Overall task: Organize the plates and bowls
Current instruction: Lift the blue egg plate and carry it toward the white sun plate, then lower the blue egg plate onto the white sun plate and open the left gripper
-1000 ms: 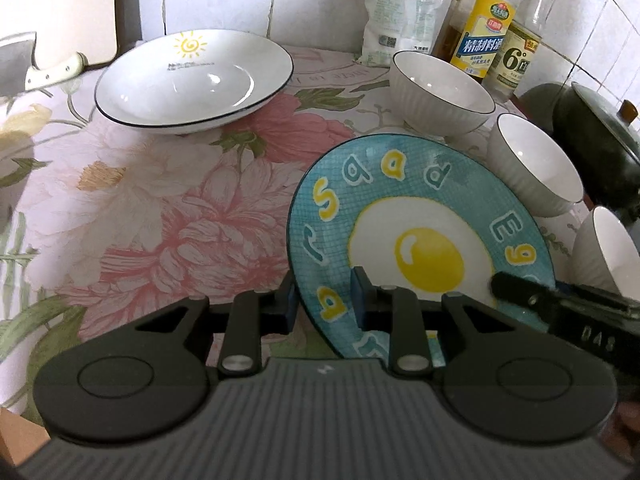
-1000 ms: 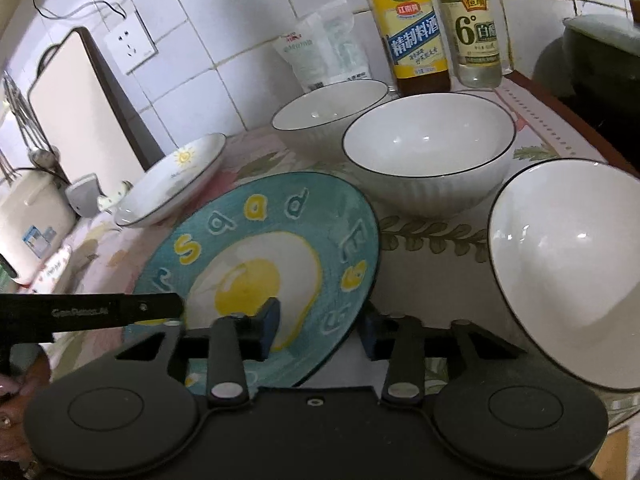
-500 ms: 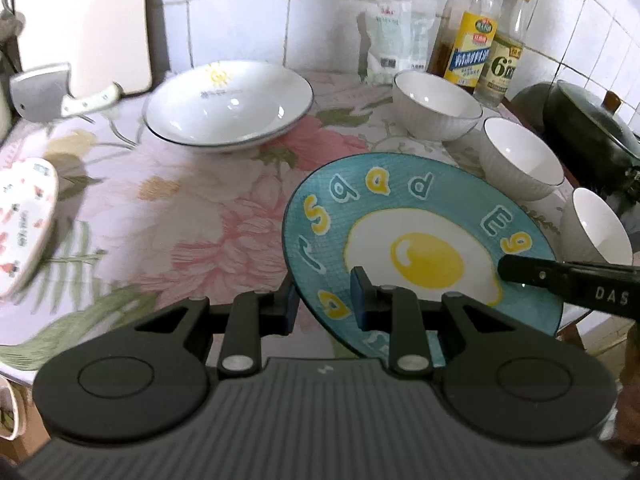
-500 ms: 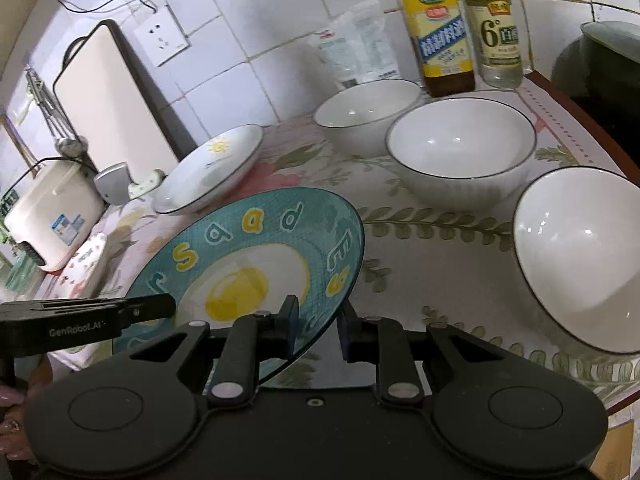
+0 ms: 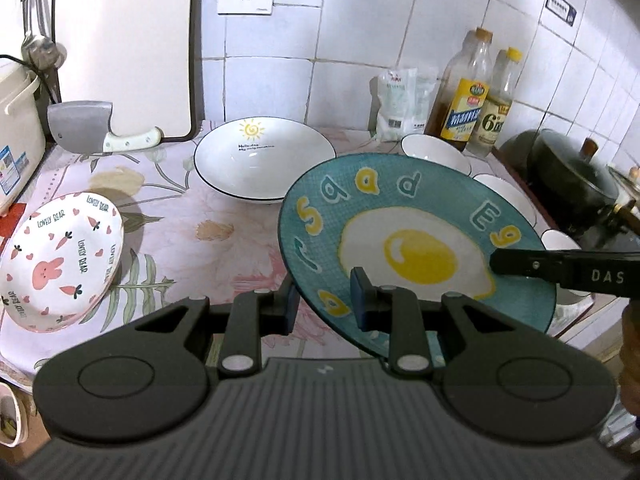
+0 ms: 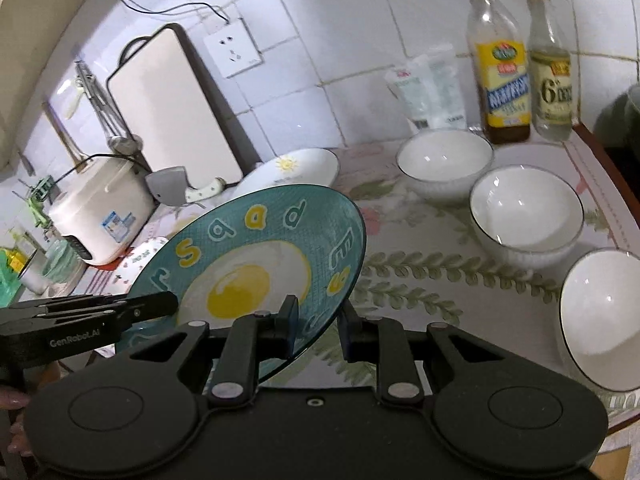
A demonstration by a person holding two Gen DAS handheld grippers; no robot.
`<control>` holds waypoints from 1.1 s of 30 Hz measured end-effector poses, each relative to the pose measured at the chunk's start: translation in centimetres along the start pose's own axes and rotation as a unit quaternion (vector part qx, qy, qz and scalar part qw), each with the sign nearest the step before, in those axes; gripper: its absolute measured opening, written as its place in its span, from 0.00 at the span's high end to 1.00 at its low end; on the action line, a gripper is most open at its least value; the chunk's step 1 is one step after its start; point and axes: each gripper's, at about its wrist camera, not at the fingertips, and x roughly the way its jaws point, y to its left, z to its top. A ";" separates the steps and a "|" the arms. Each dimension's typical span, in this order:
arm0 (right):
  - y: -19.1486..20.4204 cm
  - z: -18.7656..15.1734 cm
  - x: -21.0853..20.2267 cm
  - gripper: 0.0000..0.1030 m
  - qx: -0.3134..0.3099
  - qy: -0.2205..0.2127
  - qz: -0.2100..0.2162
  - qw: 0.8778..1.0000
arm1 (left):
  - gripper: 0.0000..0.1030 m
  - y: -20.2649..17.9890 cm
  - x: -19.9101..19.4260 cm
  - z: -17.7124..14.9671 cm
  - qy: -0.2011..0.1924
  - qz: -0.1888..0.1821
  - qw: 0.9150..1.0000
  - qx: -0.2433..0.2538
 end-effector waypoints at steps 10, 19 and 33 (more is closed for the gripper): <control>2.4 2.9 0.6 0.75 -0.018 -0.009 0.021 1.000 | 0.76 2.5 -1.3 2.5 -0.014 0.001 0.999 -0.029; 4.0 7.4 4.3 0.75 -0.049 -0.015 0.033 0.998 | 0.76 5.7 1.0 5.3 -0.038 0.032 0.995 -0.090; 3.8 13.9 13.6 0.75 -0.046 0.024 0.076 0.996 | 0.76 10.8 7.0 9.2 -0.036 0.067 0.989 -0.125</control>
